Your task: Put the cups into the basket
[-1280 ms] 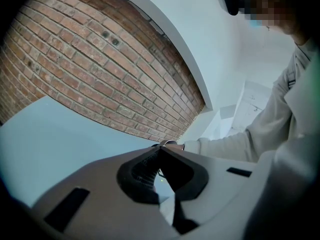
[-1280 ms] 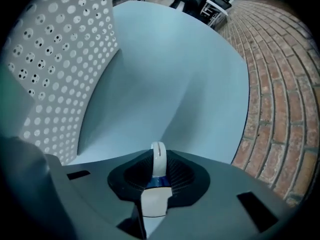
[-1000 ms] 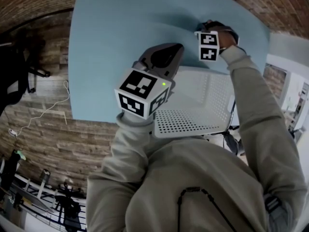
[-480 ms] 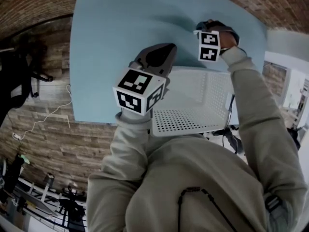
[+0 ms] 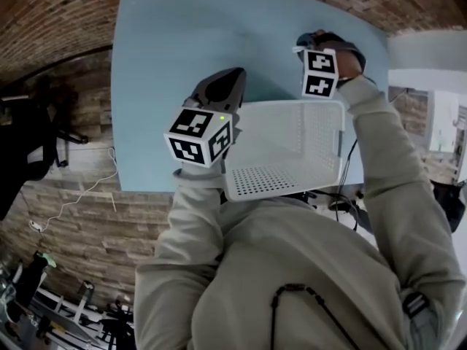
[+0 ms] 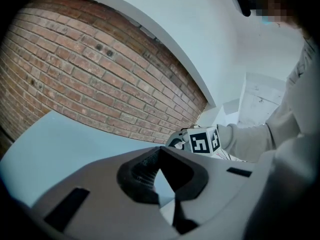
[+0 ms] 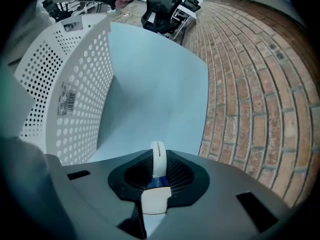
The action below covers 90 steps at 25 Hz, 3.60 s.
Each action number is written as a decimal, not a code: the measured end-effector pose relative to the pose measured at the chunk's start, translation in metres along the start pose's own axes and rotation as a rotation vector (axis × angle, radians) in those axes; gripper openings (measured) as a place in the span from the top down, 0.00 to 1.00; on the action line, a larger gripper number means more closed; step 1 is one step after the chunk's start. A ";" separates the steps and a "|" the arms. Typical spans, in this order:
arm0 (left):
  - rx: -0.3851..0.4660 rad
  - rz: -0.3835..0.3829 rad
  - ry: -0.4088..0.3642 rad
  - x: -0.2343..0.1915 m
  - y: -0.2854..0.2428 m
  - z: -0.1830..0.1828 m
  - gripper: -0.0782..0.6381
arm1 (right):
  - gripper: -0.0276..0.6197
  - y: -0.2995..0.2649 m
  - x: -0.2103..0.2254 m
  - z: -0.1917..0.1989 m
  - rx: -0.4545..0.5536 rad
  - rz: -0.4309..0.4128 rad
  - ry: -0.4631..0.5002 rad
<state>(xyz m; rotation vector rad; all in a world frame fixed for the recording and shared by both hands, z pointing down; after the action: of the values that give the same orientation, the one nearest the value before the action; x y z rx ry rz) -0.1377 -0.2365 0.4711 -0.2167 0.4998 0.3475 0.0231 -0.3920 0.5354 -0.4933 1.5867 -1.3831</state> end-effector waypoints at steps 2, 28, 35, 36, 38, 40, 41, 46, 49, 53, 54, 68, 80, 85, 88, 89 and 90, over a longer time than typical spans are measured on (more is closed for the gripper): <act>0.000 0.000 -0.014 0.004 0.003 -0.004 0.90 | 0.85 0.018 -0.002 0.000 -0.008 0.018 -0.009; -0.102 0.185 -0.112 0.064 0.016 -0.001 0.90 | 0.85 0.203 -0.077 -0.040 -0.037 0.146 -0.001; -0.125 0.226 -0.126 0.078 0.014 0.000 0.90 | 0.85 0.209 -0.091 -0.047 -0.037 0.138 -0.006; -0.126 0.230 -0.126 0.079 0.013 0.001 0.90 | 0.85 0.209 -0.093 -0.047 -0.037 0.137 -0.004; -0.128 0.234 -0.123 0.082 0.013 0.004 0.90 | 0.85 0.209 -0.097 -0.050 -0.038 0.127 0.000; -0.131 0.238 -0.121 0.084 0.012 0.006 0.90 | 0.85 0.209 -0.102 -0.052 -0.038 0.116 0.002; -0.132 0.241 -0.121 0.085 0.012 0.007 0.90 | 0.85 0.209 -0.103 -0.053 -0.039 0.112 0.003; -0.174 0.224 -0.122 0.088 0.016 0.023 0.90 | 0.85 0.198 -0.116 -0.063 -0.005 0.083 -0.001; -0.200 0.209 -0.105 0.091 0.020 0.037 0.90 | 0.85 0.183 -0.129 -0.067 0.013 0.036 0.003; -0.219 0.206 -0.093 0.094 0.030 0.048 0.90 | 0.85 0.164 -0.144 -0.076 0.036 -0.015 0.008; -0.232 0.200 -0.092 0.093 0.031 0.051 0.90 | 0.85 0.158 -0.148 -0.079 0.043 -0.029 0.008; -0.221 0.160 -0.042 0.089 0.044 0.063 0.90 | 0.85 0.068 -0.201 -0.091 0.098 -0.192 0.013; -0.212 0.159 -0.023 0.084 0.056 0.071 0.90 | 0.85 -0.002 -0.232 -0.091 0.057 -0.263 0.046; -0.210 0.161 -0.024 0.086 0.056 0.073 0.90 | 0.85 -0.020 -0.240 -0.094 0.000 -0.308 0.107; -0.206 0.158 -0.021 0.086 0.057 0.073 0.90 | 0.85 -0.030 -0.246 -0.096 -0.036 -0.329 0.136; -0.206 0.157 -0.020 0.086 0.057 0.073 0.90 | 0.84 -0.033 -0.247 -0.097 -0.042 -0.334 0.140; -0.207 0.157 -0.020 0.086 0.057 0.073 0.90 | 0.84 -0.036 -0.249 -0.098 -0.048 -0.339 0.141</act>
<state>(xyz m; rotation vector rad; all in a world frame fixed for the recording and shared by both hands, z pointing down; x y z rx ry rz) -0.0573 -0.1402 0.4835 -0.3750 0.4624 0.5550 0.0496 -0.1514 0.6562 -0.7341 1.7083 -1.6651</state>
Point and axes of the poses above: the fingertips, and each gripper's own axes: y backward along the fingers, x to its right, z out of its underside, the point moved 7 cm from there along y, backward along the fingers, and after that the axes turned 12 degrees about x, right-handed, at the moved point
